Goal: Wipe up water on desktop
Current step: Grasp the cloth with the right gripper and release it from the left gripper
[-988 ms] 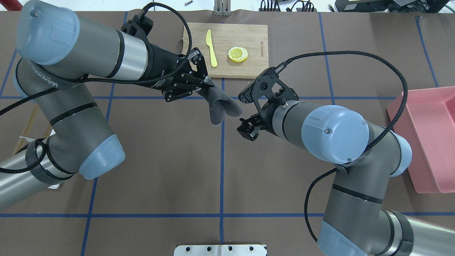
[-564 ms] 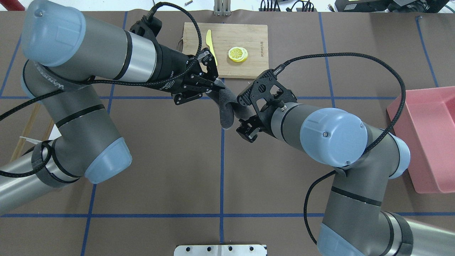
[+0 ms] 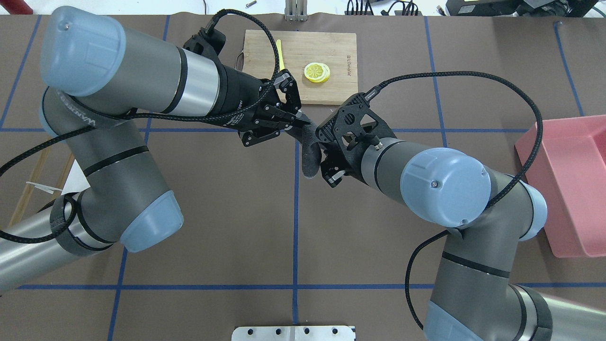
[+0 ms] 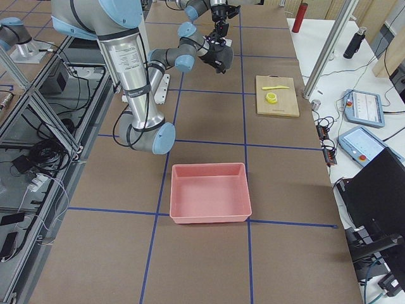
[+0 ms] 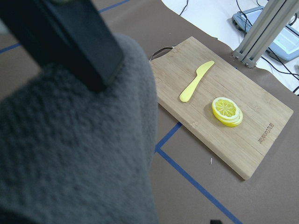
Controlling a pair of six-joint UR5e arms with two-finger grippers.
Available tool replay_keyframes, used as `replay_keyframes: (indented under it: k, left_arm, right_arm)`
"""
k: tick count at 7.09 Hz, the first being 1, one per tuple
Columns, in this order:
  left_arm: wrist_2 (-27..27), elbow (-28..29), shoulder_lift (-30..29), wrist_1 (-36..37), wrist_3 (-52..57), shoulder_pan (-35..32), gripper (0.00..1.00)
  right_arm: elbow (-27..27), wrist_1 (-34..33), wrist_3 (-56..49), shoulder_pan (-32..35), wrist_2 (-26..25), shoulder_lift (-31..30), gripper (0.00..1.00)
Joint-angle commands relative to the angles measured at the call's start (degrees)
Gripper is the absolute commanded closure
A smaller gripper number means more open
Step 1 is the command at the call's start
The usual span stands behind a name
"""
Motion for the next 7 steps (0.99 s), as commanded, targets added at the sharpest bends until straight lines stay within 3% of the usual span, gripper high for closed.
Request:
replay_keyframes:
  k: [1, 2, 3, 4, 7]
  left_arm:
    - [0.9, 0.1, 0.5, 0.0, 0.6, 0.4, 1.0]
    - [0.8, 0.0, 1.6, 0.1, 1.0, 0.4, 0.79]
    - [0.7, 0.0, 2.8, 0.1, 6.4, 0.1, 0.21]
    - [0.7, -0.6, 5.2, 0.2, 11.5, -0.2, 0.02]
    - [0.2, -0.7, 15.2, 0.3, 30.5, -7.0, 0.01]
  right_arm:
    - [0.3, 0.1, 0.0, 0.4, 0.0, -0.6, 1.0]
    - [0.9, 0.1, 0.2, 0.6, -0.1, -0.6, 1.0]
    - [1.0, 0.1, 0.1, 1.5, 0.0, -0.8, 1.0]
    - [1.1, 0.1, 0.3, 2.7, 0.0, -0.8, 1.0]
    - [0.8, -0.7, 3.6, 9.6, 0.2, -1.3, 1.0]
